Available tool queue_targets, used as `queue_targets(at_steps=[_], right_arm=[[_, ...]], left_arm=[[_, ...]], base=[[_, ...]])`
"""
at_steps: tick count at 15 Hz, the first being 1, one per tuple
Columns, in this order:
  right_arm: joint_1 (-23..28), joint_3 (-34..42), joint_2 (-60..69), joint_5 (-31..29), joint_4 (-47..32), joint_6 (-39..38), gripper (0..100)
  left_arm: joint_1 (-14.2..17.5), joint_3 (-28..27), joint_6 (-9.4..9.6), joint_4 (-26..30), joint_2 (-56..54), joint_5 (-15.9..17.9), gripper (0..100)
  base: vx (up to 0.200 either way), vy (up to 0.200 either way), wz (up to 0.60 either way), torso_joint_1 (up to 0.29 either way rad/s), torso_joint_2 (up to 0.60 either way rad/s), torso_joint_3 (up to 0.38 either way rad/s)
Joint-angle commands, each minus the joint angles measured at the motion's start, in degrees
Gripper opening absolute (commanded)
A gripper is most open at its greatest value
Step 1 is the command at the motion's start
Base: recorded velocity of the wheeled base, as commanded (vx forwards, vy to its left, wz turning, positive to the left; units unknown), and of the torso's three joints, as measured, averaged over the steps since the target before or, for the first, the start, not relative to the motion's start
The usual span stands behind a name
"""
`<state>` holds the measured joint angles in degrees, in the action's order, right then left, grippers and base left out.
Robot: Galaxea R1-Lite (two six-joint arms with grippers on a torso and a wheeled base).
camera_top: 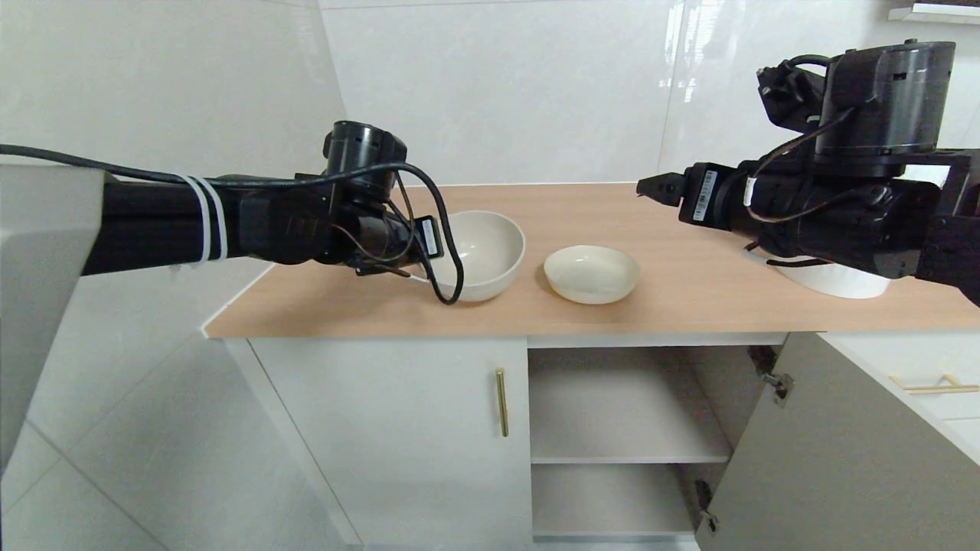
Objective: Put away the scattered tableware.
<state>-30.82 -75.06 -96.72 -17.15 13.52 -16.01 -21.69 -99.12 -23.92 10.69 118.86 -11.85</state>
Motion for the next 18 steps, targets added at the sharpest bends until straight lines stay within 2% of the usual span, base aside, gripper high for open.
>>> queue_targets(at_steps=[1, 4, 6, 9, 18], right_arm=[[0.0, -4.4, -3.7, -1.9, -5.6, 0.0, 100], [0.8, -11.5, -9.8, -4.1, -12.6, -0.2, 100], [1.2, -13.3, -13.1, -4.2, -13.1, -0.2, 100], [1.7, -15.5, -18.8, -5.0, -13.2, -0.2, 100], [3.3, -17.4, -23.9, -5.0, -12.8, -0.9, 100]], left_arm=[[-0.4, 3.8, -1.83, -0.1, -7.5, 0.2, 0], [-0.5, 9.6, -2.54, -0.2, -17.6, 4.0, 0], [-0.5, 12.1, -2.54, -0.3, -22.2, 4.2, 0], [-1.1, 13.6, -2.54, -0.3, -24.2, 4.2, 0], [-1.9, 14.0, -2.36, -0.5, -24.1, 4.2, 0]], base=[[0.000, 0.000, 0.00, 0.000, 0.00, 0.000], [0.000, 0.000, 0.00, 0.000, 0.00, 0.000], [0.000, 0.000, 0.00, 0.000, 0.00, 0.000], [0.000, 0.000, 0.00, 0.000, 0.00, 0.000], [0.000, 0.000, 0.00, 0.000, 0.00, 0.000]])
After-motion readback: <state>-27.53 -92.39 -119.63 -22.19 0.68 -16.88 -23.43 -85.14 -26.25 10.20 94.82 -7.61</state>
